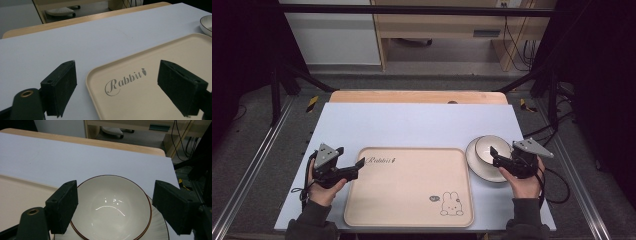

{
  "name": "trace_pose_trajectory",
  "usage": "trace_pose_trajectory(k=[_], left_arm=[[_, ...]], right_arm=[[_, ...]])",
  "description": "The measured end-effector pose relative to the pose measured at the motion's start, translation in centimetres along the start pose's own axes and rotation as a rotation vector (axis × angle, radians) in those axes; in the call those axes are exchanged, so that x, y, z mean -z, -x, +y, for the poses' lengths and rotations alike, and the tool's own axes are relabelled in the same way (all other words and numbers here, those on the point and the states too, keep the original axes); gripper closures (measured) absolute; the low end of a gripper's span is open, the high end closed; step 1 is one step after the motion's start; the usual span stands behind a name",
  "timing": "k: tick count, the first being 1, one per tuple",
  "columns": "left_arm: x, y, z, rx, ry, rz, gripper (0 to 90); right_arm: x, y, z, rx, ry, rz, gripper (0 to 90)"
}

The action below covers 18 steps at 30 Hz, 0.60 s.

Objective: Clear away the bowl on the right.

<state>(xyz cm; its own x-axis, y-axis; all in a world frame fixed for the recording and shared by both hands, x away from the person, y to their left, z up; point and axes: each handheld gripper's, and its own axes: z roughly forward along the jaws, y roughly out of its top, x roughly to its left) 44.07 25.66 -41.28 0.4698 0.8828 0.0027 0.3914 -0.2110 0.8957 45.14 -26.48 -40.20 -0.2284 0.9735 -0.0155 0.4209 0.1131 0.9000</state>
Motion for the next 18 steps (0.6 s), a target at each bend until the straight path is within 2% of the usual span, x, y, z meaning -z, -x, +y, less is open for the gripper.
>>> trace_pose_trajectory(k=[10, 18], left_arm=[[-0.1, 0.0, 0.0, -0.001, -0.001, -0.001, 15.4], [0.1, -0.1, 0.0, 0.005, 0.005, 0.002, 15.5]], right_arm=[[-0.5, 0.6, 0.0, -0.018, -0.025, -0.017, 21.9], [-1.2, 1.6, 0.3, -0.043, -0.069, -0.047, 27.2]])
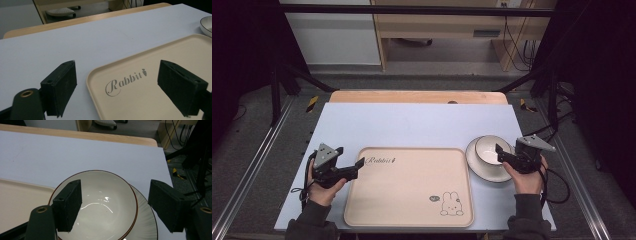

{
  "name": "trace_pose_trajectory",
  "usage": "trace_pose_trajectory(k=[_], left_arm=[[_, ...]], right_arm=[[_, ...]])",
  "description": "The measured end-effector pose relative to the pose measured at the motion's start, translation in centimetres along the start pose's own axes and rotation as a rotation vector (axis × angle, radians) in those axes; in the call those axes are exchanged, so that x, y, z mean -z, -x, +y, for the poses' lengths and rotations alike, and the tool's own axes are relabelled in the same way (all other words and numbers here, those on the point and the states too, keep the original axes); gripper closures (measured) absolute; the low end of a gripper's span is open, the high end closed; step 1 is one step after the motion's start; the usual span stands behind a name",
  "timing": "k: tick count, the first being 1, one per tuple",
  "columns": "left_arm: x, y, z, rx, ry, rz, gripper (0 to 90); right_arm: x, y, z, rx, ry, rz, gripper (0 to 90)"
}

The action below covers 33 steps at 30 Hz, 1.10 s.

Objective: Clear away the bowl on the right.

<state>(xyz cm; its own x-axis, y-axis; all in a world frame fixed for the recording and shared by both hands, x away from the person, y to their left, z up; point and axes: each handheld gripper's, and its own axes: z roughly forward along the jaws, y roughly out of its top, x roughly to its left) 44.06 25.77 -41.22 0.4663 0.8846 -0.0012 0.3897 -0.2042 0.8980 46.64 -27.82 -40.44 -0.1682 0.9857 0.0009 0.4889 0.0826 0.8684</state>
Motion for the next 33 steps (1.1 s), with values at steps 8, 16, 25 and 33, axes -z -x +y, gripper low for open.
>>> trace_pose_trajectory(k=[8, 16, 25, 33], left_arm=[[0.0, -0.1, 0.0, 0.000, -0.002, 0.005, 15.4], [-0.1, -0.1, -0.1, -0.001, -0.007, 0.007, 15.4], [-0.4, 0.0, -0.3, -0.007, -0.016, 0.002, 15.2], [-0.4, 0.0, -0.3, -0.007, -0.014, 0.003, 15.1]], right_arm=[[-0.6, 0.6, 1.0, -0.008, -0.031, -0.021, 28.2], [-2.5, 1.1, 1.8, -0.043, -0.086, -0.041, 29.7], [-4.1, 1.4, 1.4, -0.018, -0.141, -0.054, 30.2], [-4.2, 1.7, 0.9, -0.034, -0.163, -0.033, 34.4]])
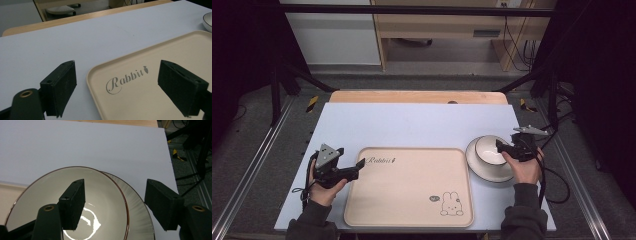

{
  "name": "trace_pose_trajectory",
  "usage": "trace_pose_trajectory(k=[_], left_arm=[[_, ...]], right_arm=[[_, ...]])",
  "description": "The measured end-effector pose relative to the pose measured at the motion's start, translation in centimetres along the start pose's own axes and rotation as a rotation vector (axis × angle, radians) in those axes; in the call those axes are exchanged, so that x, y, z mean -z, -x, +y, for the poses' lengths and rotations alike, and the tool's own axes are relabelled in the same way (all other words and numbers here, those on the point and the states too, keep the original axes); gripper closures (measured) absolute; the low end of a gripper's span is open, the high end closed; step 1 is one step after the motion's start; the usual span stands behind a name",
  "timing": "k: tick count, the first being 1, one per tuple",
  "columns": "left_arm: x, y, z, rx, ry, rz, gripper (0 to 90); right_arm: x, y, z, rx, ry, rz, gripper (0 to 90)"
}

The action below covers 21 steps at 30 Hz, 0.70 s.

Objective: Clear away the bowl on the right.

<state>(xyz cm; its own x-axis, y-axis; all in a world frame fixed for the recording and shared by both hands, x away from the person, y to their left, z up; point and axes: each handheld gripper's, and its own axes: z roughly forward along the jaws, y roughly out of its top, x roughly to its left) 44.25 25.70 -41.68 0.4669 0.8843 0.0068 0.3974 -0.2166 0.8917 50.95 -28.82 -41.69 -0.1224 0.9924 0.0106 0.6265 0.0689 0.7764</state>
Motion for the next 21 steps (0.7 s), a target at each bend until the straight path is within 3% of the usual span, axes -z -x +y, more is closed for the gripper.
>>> trace_pose_trajectory(k=[9, 21], left_arm=[[0.0, 0.0, 0.0, 0.002, 0.000, -0.001, 15.1], [0.0, -0.1, 0.0, 0.003, -0.003, -0.003, 15.2]], right_arm=[[-0.4, 1.0, -0.8, -0.023, -0.059, -0.002, 45.6], [-1.3, 0.9, -1.2, -0.030, -0.151, 0.018, 58.7]])
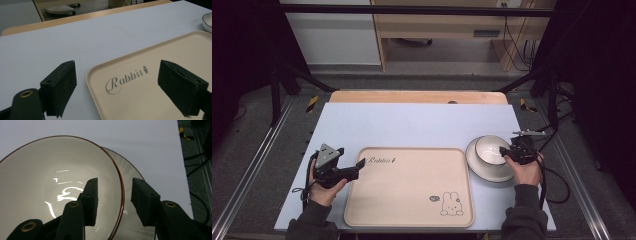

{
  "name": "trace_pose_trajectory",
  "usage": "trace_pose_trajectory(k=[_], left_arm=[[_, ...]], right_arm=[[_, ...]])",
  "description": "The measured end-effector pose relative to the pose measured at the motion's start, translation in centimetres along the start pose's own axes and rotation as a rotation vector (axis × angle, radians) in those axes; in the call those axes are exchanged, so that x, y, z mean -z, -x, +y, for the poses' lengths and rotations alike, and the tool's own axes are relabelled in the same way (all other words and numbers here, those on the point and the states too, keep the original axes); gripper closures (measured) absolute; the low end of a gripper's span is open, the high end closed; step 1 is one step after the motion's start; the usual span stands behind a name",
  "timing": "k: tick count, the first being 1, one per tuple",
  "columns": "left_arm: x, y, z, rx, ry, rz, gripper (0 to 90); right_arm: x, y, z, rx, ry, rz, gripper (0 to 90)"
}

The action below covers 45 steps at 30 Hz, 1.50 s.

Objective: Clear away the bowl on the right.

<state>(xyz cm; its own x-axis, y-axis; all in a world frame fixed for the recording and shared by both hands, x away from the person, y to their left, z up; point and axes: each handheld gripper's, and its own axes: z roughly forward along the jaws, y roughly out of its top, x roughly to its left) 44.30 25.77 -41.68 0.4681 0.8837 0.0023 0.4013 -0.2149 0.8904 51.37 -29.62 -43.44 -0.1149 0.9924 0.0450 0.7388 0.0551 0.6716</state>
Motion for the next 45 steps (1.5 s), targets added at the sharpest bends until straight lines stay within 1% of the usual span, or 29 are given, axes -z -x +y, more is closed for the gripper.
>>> trace_pose_trajectory(k=[3, 4, 5, 6, 7, 8, 9, 12, 15, 17, 19, 20, 21, 26, 28, 31, 34, 35, 38, 39, 40, 43, 45], left_arm=[[0.02, -0.02, 0.00, 0.002, 0.002, 0.001, 15.2], [0.03, -0.03, 0.01, 0.003, 0.001, -0.001, 15.2], [0.03, -0.02, 0.01, 0.002, 0.001, -0.001, 15.2], [0.03, -0.01, 0.02, 0.002, 0.001, -0.001, 15.3], [0.01, 0.00, 0.02, 0.002, 0.001, 0.000, 15.3], [0.00, -0.01, 0.01, 0.001, 0.000, 0.000, 15.3], [0.00, -0.01, 0.01, 0.001, 0.000, 0.000, 15.3], [-0.02, 0.00, 0.01, 0.000, -0.002, 0.001, 15.3], [-0.04, -0.01, 0.00, 0.000, -0.003, 0.001, 15.3], [-0.05, -0.03, -0.01, 0.000, -0.003, 0.002, 15.3], [-0.06, -0.03, -0.02, 0.000, -0.004, 0.002, 15.3], [-0.07, -0.03, -0.02, 0.000, -0.004, 0.003, 15.3], [-0.09, -0.02, -0.03, -0.001, -0.004, 0.002, 15.3], [-0.11, -0.01, -0.04, -0.001, -0.007, 0.002, 15.3], [-0.09, -0.03, -0.04, 0.000, -0.005, 0.003, 15.4], [-0.10, -0.03, -0.04, 0.000, -0.007, 0.003, 15.4], [-0.13, -0.01, -0.04, 0.000, -0.008, 0.003, 15.4], [-0.16, 0.01, -0.06, 0.000, -0.008, 0.002, 15.4], [-0.18, 0.03, -0.06, 0.000, -0.008, 0.002, 15.3], [-0.18, 0.02, -0.06, 0.000, -0.008, 0.002, 15.3], [-0.17, 0.02, -0.06, 0.000, -0.008, 0.002, 15.4], [-0.19, 0.03, -0.06, 0.000, -0.008, 0.002, 15.4], [-0.19, 0.03, -0.06, 0.000, -0.009, 0.002, 15.4]], right_arm=[[-0.17, 0.09, -0.05, -0.017, -0.022, 0.009, 63.0], [-0.22, 0.15, -0.07, -0.015, -0.028, 0.009, 64.3], [-0.26, 0.13, -0.07, -0.026, -0.038, 0.012, 65.7], [-0.34, 0.20, -0.09, -0.035, -0.050, 0.027, 67.1], [-0.36, 0.20, -0.10, -0.039, -0.051, 0.028, 67.6], [-0.44, 0.31, -0.14, -0.025, -0.048, 0.024, 68.1], [-0.44, 0.31, -0.14, -0.025, -0.048, 0.024, 68.1], [-0.53, 0.28, -0.13, -0.047, -0.063, 0.028, 70.9], [-0.64, 0.41, -0.16, -0.042, -0.067, 0.029, 72.2], [-0.66, 0.50, -0.11, -0.058, -0.073, 0.037, 73.9], [-0.70, 0.59, -0.13, -0.056, -0.072, 0.042, 74.3], [-0.72, 0.57, -0.13, -0.064, -0.076, 0.045, 74.8], [-0.75, 0.53, -0.10, -0.083, -0.081, 0.057, 75.4], [-0.90, 0.56, -0.12, -0.083, -0.085, 0.064, 77.1], [-0.87, 0.53, -0.08, -0.102, -0.089, 0.068, 77.5], [-0.87, 0.65, -0.11, -0.104, -0.088, 0.074, 77.9], [-0.92, 0.73, -0.13, -0.097, -0.085, 0.069, 78.1], [-0.86, 0.64, -0.07, -0.120, -0.089, 0.076, 78.3], [-0.90, 0.69, -0.10, -0.118, -0.087, 0.073, 78.5], [-0.87, 0.66, -0.07, -0.127, -0.088, 0.077, 78.7], [-0.90, 0.74, -0.11, -0.118, -0.087, 0.072, 78.9], [-0.84, 0.74, -0.05, -0.141, -0.087, 0.078, 79.5], [-0.84, 0.74, -0.05, -0.141, -0.086, 0.077, 79.6]])
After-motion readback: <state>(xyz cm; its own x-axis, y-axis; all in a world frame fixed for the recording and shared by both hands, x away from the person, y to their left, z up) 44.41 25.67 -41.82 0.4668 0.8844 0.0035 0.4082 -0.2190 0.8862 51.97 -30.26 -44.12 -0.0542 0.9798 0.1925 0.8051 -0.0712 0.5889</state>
